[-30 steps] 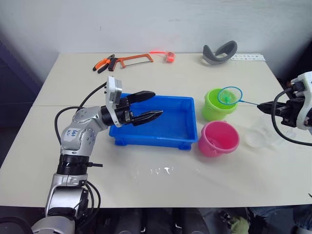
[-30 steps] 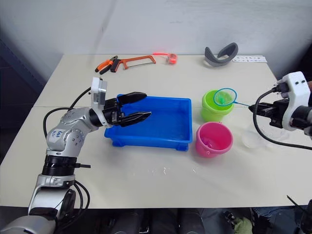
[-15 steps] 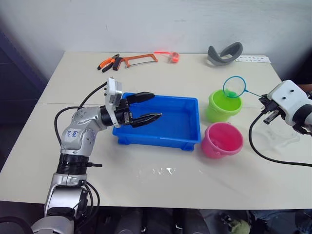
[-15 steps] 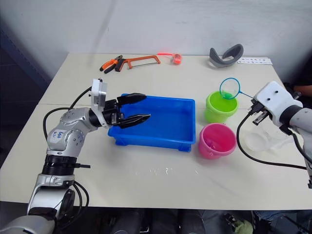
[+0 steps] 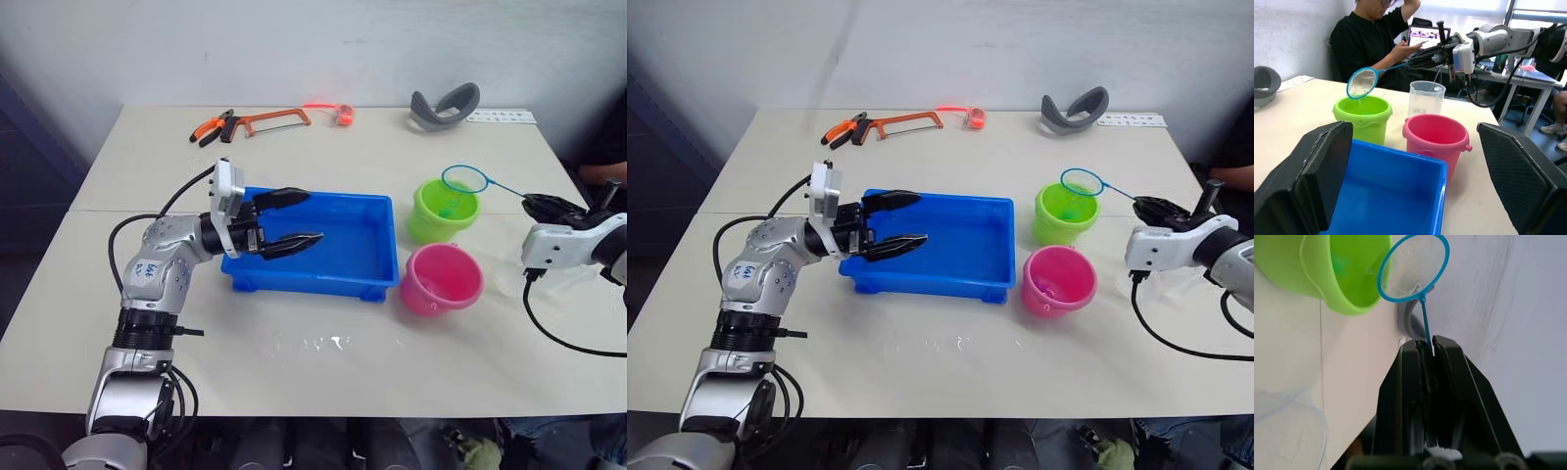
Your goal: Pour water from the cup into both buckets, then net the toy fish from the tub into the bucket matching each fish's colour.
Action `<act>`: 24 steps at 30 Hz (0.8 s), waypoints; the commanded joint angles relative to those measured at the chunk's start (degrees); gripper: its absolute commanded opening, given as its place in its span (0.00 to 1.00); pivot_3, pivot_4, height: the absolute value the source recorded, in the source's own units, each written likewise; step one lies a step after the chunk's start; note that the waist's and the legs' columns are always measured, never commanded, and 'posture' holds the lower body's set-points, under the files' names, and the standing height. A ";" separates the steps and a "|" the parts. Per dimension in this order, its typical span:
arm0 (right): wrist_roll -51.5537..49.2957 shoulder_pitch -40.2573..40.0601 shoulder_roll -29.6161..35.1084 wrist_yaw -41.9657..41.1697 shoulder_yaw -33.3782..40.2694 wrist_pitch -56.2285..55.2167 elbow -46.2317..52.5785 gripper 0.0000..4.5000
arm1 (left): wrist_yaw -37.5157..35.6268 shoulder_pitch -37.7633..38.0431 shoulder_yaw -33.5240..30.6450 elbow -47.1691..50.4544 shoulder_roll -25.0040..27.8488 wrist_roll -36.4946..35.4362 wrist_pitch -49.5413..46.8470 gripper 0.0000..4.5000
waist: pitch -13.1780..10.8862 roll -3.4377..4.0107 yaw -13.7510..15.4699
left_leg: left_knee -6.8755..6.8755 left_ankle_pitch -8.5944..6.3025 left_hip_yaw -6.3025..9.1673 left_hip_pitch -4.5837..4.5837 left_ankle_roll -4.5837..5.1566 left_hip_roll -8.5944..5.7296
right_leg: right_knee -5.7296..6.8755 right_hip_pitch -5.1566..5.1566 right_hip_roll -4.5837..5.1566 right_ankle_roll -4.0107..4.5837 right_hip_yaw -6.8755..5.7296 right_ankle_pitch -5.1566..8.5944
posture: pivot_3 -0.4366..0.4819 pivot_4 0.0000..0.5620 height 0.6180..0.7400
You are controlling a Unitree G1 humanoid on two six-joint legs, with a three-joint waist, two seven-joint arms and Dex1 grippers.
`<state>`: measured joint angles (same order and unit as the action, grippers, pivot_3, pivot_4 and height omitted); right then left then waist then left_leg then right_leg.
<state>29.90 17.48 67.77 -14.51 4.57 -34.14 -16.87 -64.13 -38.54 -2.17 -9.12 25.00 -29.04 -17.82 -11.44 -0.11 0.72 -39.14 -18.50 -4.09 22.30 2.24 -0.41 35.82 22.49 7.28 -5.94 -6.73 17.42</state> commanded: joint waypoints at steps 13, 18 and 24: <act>-67.47 1.27 -5.33 -30.46 10.37 49.13 24.51 0.00 | -15.26 6.08 -5.87 0.08 11.48 -3.99 4.25 0.98 | -0.02 0.05 -0.83 | -0.02 0.00 0.15 0.00 0.02 0.13 | -0.02 -0.06 0.02 0.05 0.01 0.00 | 0.48 0.27 1.00; -78.43 -0.40 -5.69 -34.50 7.50 64.18 37.29 0.00 | -13.23 11.92 -13.57 1.63 16.80 -7.07 1.31 0.98 | -0.02 0.03 -0.39 | -0.05 -0.03 0.34 0.02 0.05 0.12 | -0.09 -0.14 0.28 0.10 -0.04 0.00 | 0.48 0.27 1.00; -76.21 -3.15 -13.11 -38.95 -3.77 65.33 45.28 0.00 | -16.04 20.12 -18.20 5.05 22.91 -7.91 1.43 0.98 | -0.01 -0.05 -0.10 | -0.02 -0.14 0.36 0.07 0.05 0.09 | -0.23 -0.13 0.30 0.09 -0.07 0.00 | 0.48 0.27 1.00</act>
<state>-47.10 14.68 55.57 -51.90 2.26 32.00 25.65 -78.61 -19.66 -18.05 -6.97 46.26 -35.64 -16.98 -11.45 -0.16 0.62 -39.16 -18.64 -3.74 22.35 2.30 -0.34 35.60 22.36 7.59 -5.85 -6.79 17.43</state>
